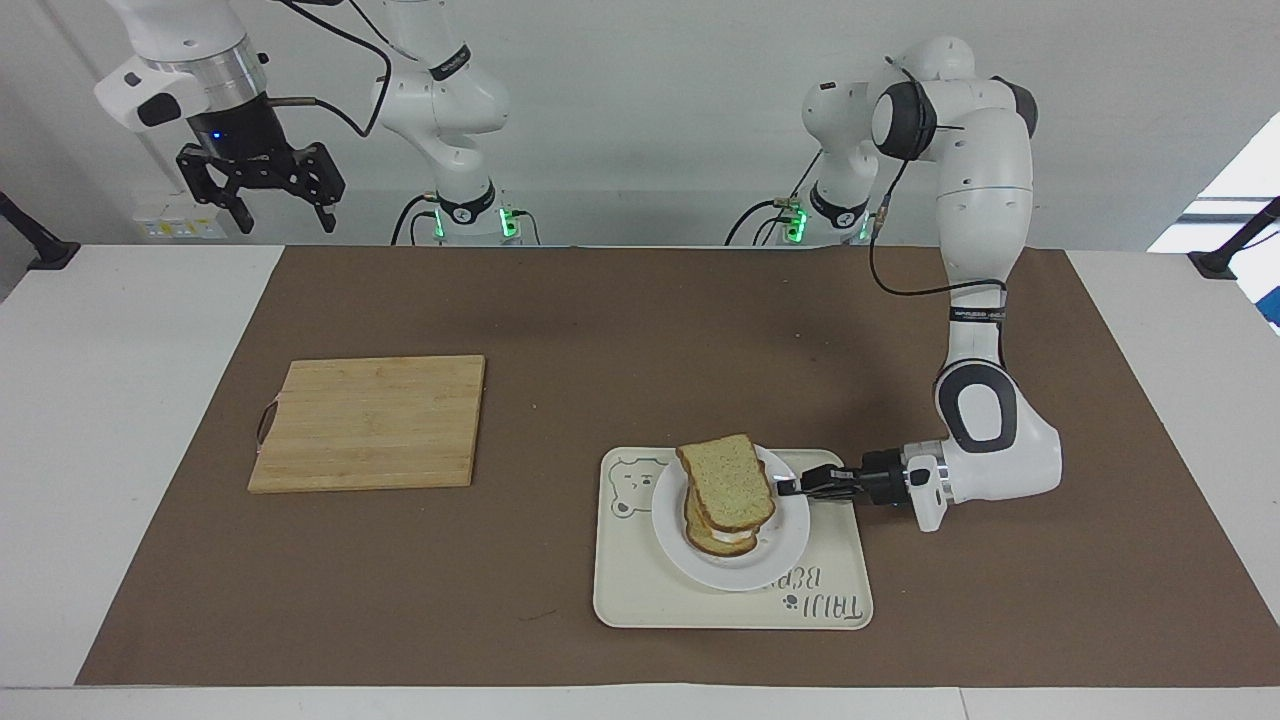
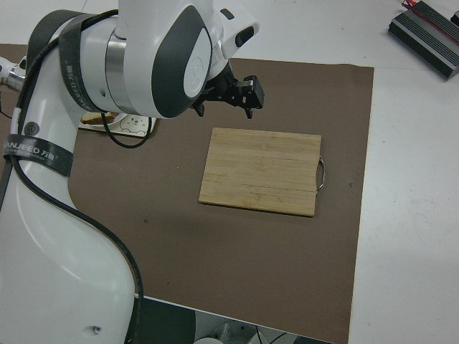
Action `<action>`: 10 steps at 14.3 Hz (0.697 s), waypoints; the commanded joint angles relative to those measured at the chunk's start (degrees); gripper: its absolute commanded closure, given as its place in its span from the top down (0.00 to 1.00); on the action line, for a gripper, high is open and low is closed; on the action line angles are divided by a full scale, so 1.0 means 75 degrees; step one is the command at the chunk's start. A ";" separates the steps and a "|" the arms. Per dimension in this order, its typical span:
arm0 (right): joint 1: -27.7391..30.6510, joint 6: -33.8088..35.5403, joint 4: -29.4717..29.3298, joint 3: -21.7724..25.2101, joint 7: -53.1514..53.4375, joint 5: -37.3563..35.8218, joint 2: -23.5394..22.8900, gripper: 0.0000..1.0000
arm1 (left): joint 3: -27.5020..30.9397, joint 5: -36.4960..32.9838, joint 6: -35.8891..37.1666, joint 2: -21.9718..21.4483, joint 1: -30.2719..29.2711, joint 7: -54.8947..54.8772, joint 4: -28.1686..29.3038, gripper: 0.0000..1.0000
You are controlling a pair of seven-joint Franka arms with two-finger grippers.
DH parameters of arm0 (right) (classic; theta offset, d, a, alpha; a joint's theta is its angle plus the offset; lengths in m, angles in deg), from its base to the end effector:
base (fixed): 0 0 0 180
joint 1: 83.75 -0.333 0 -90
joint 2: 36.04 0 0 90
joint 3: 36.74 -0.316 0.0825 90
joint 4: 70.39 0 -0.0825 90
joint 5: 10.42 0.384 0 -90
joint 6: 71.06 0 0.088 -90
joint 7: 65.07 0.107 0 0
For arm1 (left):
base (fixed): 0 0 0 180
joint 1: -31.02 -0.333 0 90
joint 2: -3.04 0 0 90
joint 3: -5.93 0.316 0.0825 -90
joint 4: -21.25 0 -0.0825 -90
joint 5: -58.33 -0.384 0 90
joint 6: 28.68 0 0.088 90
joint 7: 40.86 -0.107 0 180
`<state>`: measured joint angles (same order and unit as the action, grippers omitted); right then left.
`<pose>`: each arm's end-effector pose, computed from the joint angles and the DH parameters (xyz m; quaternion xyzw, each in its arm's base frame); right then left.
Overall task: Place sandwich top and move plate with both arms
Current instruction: 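Open the left gripper and release the plate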
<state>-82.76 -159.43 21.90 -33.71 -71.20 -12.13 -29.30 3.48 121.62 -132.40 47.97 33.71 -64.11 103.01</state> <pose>0.5129 -0.0412 0.6659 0.9995 0.0177 0.0234 0.0139 0.6974 -0.1312 0.2416 0.8558 0.0165 -0.0907 0.5090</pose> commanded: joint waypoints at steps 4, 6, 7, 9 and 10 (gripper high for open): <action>-0.0004 -0.0030 -0.0024 -0.0017 0.0114 -0.0019 -0.0007 1.00 | 0.0127 -0.0281 0.0656 -0.0763 -0.0088 0.0123 0.0183 1.00; -0.0004 -0.0030 -0.0024 -0.0017 0.0102 -0.0019 0.0004 1.00 | 0.0139 -0.0959 0.0844 -0.1172 -0.0182 0.0205 0.0277 1.00; -0.0004 -0.0030 -0.0024 -0.0017 0.0102 -0.0019 0.0004 1.00 | 0.0197 -0.1345 0.0845 -0.1442 -0.0194 0.0368 0.0429 1.00; -0.0004 -0.0030 -0.0024 -0.0017 0.0102 -0.0019 0.0004 1.00 | 0.0233 -0.2072 0.0868 -0.1841 -0.0194 0.0847 0.0500 1.00; -0.0004 -0.0030 -0.0024 -0.0017 0.0114 -0.0019 0.0004 1.00 | 0.0233 -0.2505 0.0949 -0.2086 -0.0194 0.1070 0.0593 1.00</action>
<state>-82.76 -159.43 21.90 -33.71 -71.20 -12.13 -29.30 4.99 107.73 -126.05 37.60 32.31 -58.86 103.24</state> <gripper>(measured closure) 0.000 0.000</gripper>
